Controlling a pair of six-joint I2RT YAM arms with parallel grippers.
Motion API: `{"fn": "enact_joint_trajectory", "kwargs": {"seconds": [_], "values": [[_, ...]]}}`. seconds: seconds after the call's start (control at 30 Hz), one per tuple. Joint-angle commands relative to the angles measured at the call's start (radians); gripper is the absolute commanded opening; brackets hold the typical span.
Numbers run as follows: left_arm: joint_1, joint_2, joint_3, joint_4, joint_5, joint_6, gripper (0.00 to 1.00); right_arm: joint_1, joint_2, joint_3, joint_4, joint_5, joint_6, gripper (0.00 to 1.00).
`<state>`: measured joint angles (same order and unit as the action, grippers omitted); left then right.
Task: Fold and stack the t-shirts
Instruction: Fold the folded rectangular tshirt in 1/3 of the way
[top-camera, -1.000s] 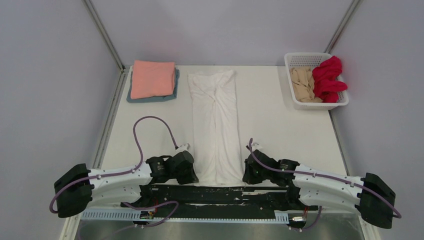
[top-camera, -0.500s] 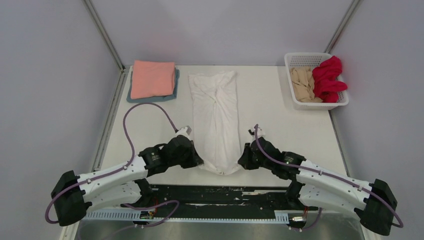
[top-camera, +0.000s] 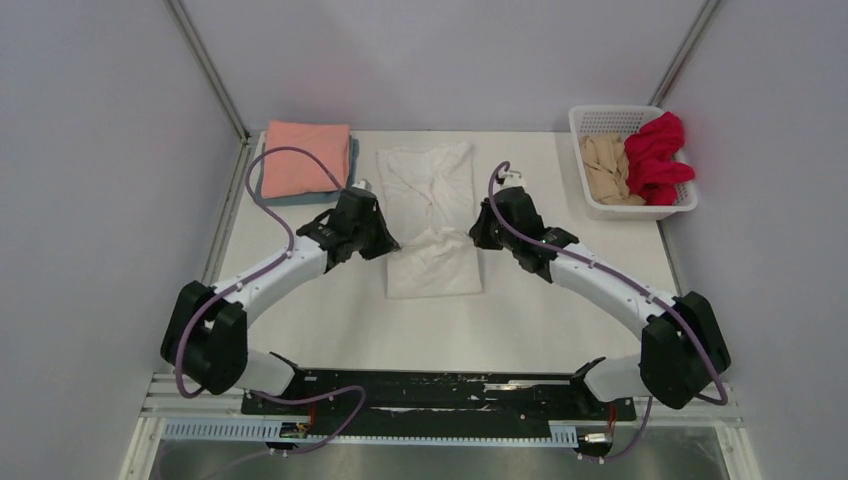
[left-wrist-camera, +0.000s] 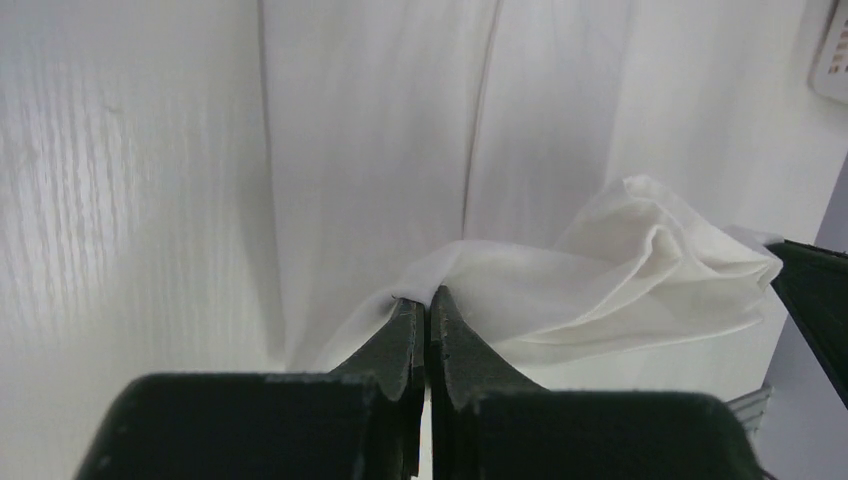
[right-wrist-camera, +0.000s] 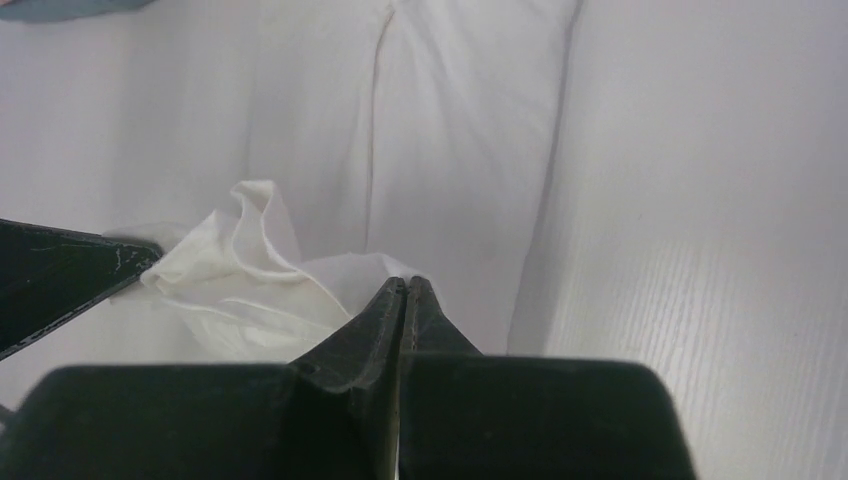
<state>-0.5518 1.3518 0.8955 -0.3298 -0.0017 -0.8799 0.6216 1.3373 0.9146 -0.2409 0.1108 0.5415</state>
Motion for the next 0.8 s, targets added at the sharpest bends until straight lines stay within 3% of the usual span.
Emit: {"fn": "enact_joint_trajectory", "kwargs": {"seconds": [0.0, 0.2, 0.5, 0.77], "values": [[0.072, 0.129, 0.127, 0.036, 0.08, 0.077, 0.0, -0.068, 0.11, 0.107, 0.095, -0.023, -0.093, 0.0], [0.158, 0.317, 0.248, 0.031, 0.135, 0.105, 0.0, -0.146, 0.261, 0.199, 0.141, -0.092, -0.128, 0.0], [0.212, 0.476, 0.405, -0.001, 0.142, 0.145, 0.0, -0.209, 0.425, 0.3, 0.181, -0.165, -0.177, 0.0], [0.223, 0.6, 0.507, -0.023, 0.158, 0.166, 0.1, -0.258, 0.552, 0.368, 0.23, -0.214, -0.221, 0.0]]}}
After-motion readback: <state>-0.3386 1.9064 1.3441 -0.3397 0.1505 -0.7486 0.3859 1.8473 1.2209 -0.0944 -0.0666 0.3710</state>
